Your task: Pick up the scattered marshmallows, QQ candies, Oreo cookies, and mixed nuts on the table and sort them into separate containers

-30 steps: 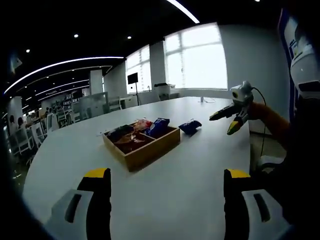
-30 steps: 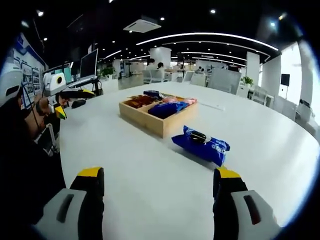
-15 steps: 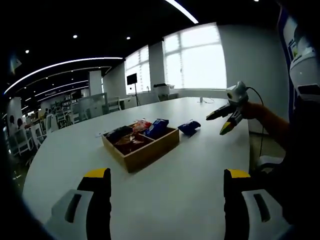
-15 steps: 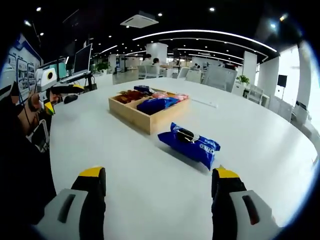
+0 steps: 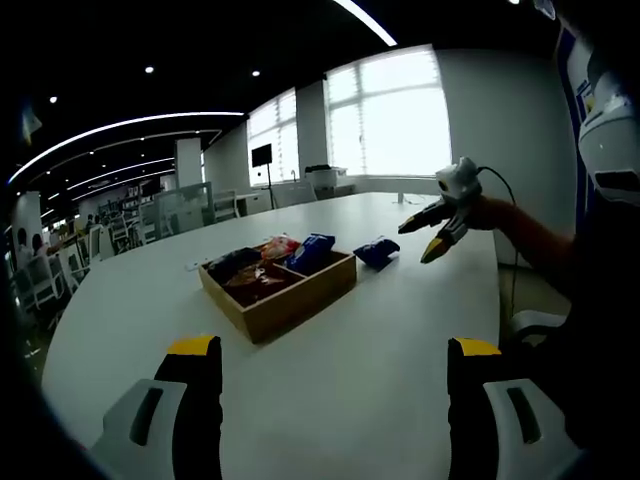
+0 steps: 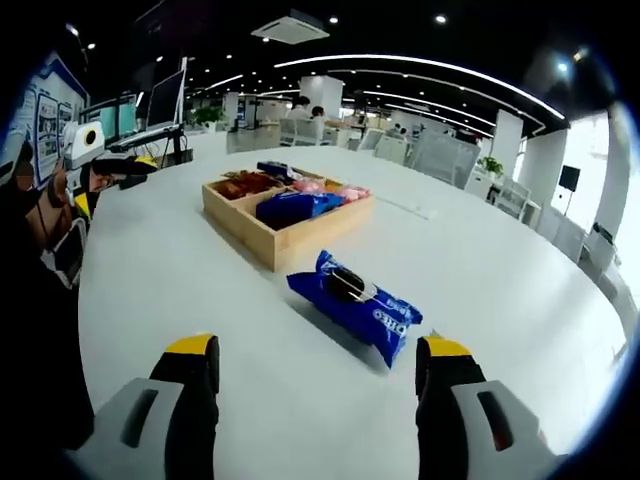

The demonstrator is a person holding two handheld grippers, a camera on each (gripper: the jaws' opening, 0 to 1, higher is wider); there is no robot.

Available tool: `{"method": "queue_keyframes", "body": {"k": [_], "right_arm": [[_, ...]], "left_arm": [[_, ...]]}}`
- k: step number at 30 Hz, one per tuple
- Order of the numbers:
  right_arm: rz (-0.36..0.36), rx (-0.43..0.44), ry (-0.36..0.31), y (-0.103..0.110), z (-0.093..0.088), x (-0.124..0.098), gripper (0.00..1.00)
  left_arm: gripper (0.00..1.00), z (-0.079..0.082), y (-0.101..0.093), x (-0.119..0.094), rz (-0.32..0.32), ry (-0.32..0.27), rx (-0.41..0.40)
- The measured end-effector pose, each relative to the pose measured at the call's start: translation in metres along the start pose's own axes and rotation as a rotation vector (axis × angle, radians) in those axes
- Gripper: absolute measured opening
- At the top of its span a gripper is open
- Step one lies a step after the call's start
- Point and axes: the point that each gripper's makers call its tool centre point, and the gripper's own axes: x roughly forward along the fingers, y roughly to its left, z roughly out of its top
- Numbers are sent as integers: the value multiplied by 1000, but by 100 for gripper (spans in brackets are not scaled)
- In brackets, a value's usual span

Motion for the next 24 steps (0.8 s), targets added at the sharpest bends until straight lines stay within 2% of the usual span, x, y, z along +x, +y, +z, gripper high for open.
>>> {"method": "queue_keyframes", "body": {"k": [7, 9, 13, 19, 22, 24], "right_arm": [[5, -54, 83, -19, -2, 22, 75], [-14, -29, 89, -29, -3, 28, 73], [-8, 17, 76, -38, -3, 37, 68], [10, 1, 82, -41, -5, 49, 64], [18, 68, 53, -45, -3, 53, 61], [31, 72, 45, -44, -4, 54, 59]], "left_arm": [[97, -3, 4, -3, 10, 3, -7], [97, -5, 6, -3, 11, 4, -6], [97, -6, 7, -2, 13, 4, -11], [97, -6, 8, -1, 13, 10, -6], [97, -5, 8, 1, 13, 10, -5], [97, -5, 8, 2, 11, 13, -5]]}}
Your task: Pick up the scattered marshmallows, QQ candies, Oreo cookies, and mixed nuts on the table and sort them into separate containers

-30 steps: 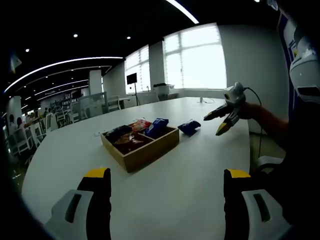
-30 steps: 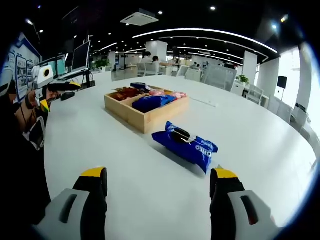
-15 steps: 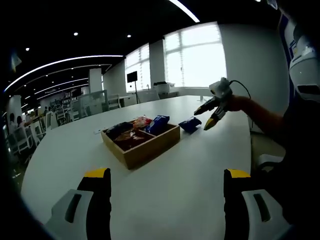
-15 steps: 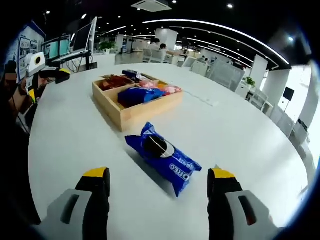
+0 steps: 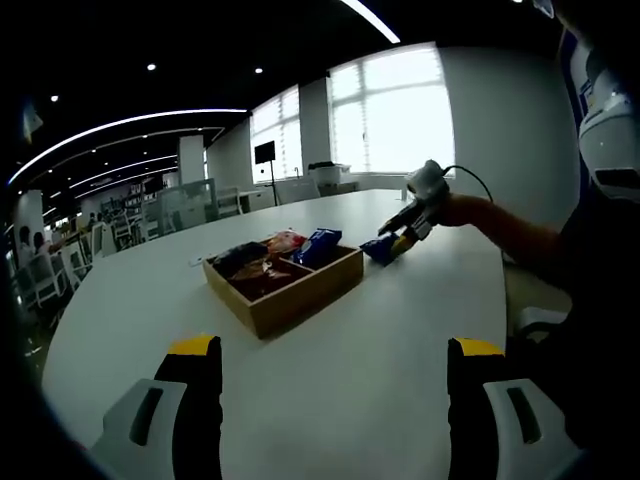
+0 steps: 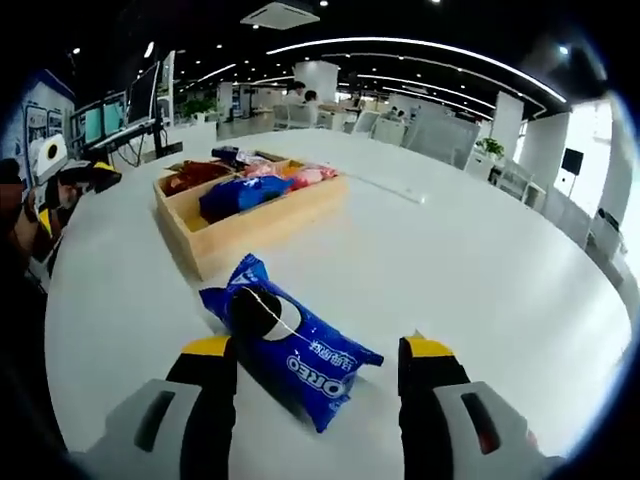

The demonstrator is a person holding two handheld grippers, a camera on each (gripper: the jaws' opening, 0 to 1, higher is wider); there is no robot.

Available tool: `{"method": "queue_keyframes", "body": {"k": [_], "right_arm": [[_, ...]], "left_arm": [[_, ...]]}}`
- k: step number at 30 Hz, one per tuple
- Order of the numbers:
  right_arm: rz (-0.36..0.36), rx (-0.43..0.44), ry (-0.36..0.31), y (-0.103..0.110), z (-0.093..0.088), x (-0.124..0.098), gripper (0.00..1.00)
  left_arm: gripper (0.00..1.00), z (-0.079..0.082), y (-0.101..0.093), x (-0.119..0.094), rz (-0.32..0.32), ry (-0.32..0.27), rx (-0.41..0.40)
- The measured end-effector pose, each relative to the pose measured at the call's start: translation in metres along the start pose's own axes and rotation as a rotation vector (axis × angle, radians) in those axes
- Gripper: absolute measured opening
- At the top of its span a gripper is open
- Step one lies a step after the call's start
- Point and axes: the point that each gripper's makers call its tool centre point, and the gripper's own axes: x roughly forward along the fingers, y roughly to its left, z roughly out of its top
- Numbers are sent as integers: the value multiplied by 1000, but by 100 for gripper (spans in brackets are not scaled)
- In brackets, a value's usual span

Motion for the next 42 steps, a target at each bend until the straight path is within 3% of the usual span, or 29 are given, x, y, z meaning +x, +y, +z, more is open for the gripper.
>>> {"method": "queue_keyframes", "body": {"k": [17, 26, 33, 42], "right_arm": [[17, 8, 4, 21, -4, -11, 44], [62, -70, 117, 48, -12, -24, 43], [72, -104, 91, 55, 1, -14, 43], [94, -98, 110, 59, -2, 1, 39]], "left_arm": [[97, -1, 0, 6, -10, 18, 16], [97, -1, -1, 5, -10, 16, 15], [97, 2, -4, 3, -11, 2, 19], [97, 0, -1, -3, 6, 1, 14]]}}
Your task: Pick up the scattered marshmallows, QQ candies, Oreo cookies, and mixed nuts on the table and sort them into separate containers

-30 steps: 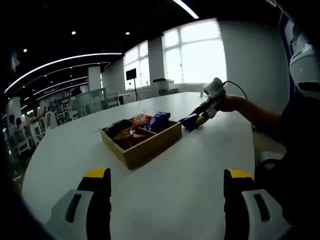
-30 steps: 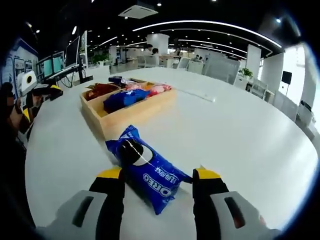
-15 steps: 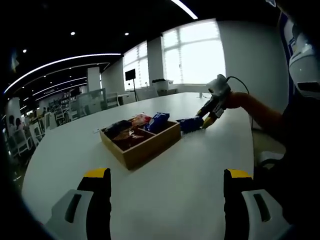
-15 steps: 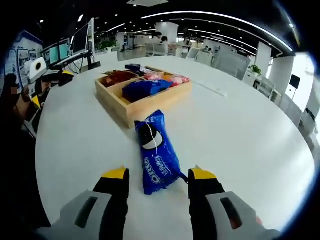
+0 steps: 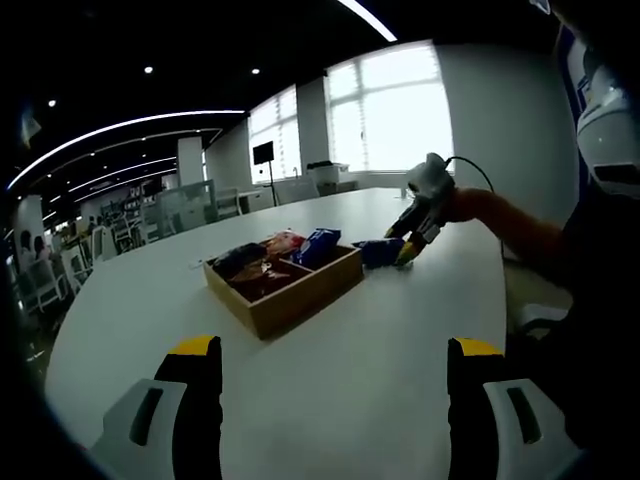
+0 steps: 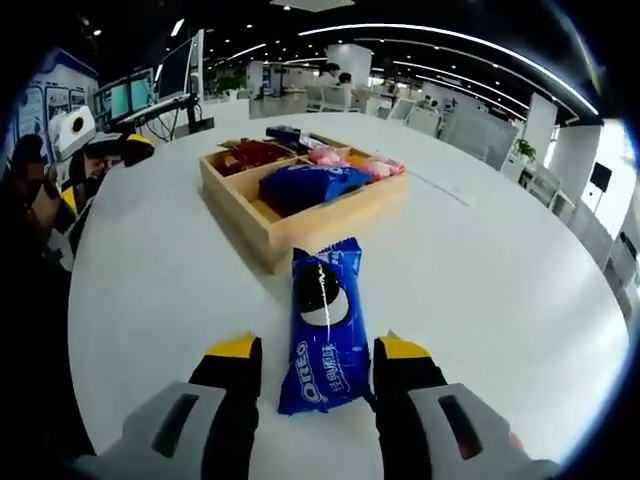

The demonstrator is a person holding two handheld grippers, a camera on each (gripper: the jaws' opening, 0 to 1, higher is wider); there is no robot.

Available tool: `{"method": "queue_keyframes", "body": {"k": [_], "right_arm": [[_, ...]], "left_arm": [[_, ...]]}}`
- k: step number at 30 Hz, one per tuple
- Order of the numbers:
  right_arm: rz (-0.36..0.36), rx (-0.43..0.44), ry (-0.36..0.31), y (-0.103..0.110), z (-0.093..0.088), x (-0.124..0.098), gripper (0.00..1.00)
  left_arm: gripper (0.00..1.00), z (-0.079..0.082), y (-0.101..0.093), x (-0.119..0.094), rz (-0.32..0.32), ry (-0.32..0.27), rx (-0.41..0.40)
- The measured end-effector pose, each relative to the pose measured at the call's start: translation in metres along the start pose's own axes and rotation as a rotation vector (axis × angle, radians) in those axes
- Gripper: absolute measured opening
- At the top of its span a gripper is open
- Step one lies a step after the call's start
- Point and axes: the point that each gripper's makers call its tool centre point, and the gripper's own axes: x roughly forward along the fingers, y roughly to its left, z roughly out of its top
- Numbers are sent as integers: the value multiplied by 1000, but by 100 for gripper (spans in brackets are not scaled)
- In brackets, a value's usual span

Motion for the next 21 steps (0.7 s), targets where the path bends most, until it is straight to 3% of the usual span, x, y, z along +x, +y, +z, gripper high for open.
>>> {"method": "queue_keyframes", "body": {"k": [2, 8, 21], "right_arm": [[-3, -1, 4, 0, -1, 2, 33], [-7, 22, -11, 0, -2, 3, 28], [-82, 32, -48, -8, -6, -12, 27]], "left_arm": [[97, -1, 0, 0, 0, 1, -1], [97, -1, -1, 2, -5, -1, -2], [97, 0, 0, -1, -2, -1, 0]]}}
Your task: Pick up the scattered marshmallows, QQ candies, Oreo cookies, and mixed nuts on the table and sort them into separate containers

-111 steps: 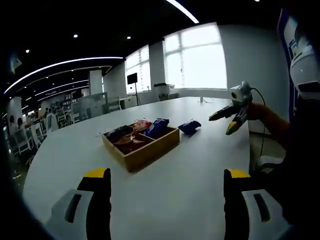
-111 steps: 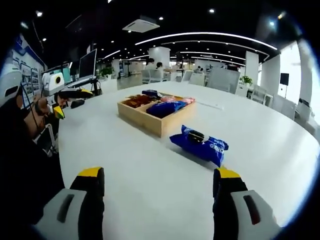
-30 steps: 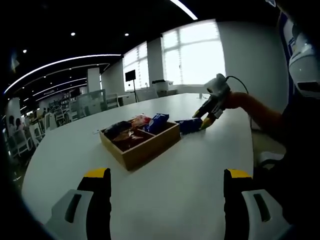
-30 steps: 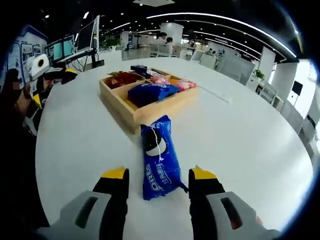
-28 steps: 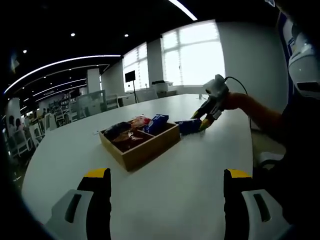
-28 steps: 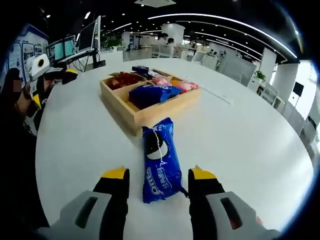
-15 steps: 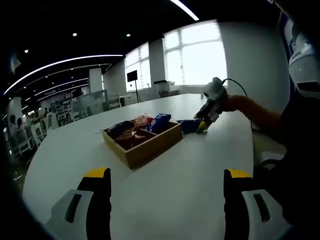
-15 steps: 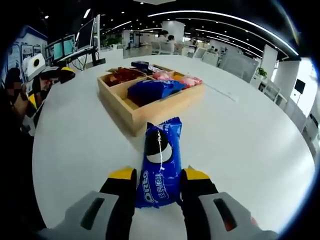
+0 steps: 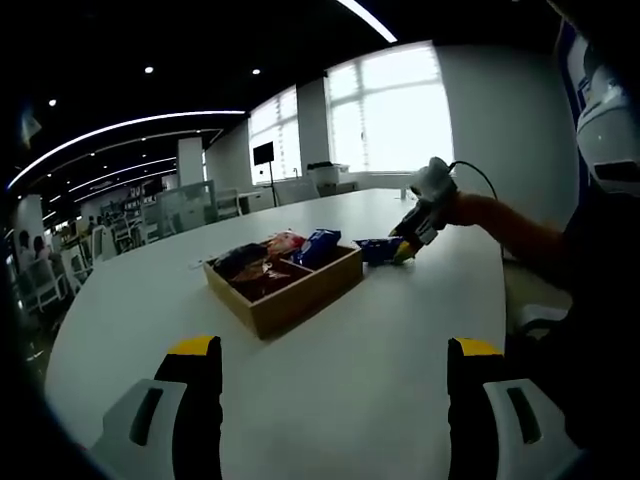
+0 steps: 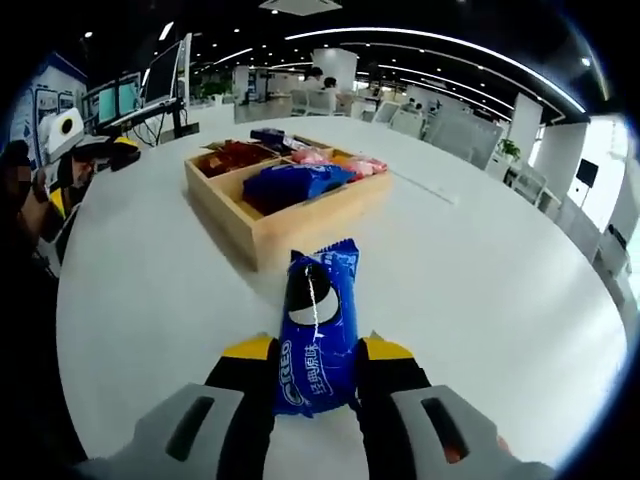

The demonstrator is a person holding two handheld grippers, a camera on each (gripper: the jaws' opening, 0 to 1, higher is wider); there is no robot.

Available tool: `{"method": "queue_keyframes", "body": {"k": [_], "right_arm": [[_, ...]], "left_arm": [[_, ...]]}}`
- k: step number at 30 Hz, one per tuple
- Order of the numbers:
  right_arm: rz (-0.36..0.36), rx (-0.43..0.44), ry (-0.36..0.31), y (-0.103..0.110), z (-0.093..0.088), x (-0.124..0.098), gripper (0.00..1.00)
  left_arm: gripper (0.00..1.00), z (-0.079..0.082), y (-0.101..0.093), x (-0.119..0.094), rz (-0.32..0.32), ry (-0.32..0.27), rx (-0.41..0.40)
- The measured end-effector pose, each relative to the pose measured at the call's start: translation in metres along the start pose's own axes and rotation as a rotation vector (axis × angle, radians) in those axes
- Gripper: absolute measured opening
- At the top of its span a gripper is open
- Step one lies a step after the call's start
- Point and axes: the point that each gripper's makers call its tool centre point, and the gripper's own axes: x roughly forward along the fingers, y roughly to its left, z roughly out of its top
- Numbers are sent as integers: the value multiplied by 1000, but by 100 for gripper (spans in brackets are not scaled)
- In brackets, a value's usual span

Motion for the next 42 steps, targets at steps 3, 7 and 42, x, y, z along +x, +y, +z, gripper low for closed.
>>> {"method": "queue_keyframes", "body": {"k": [3, 7, 42], "right_arm": [[-6, 5, -20, 0, 1, -9, 27], [-21, -9, -33, 1, 3, -23, 27], [-51, -120, -96, 36, 4, -108, 27]], "left_arm": [[97, 1, 0, -1, 2, 0, 4], [97, 4, -1, -1, 3, -3, 10], [97, 6, -4, -5, 2, -7, 21]]}}
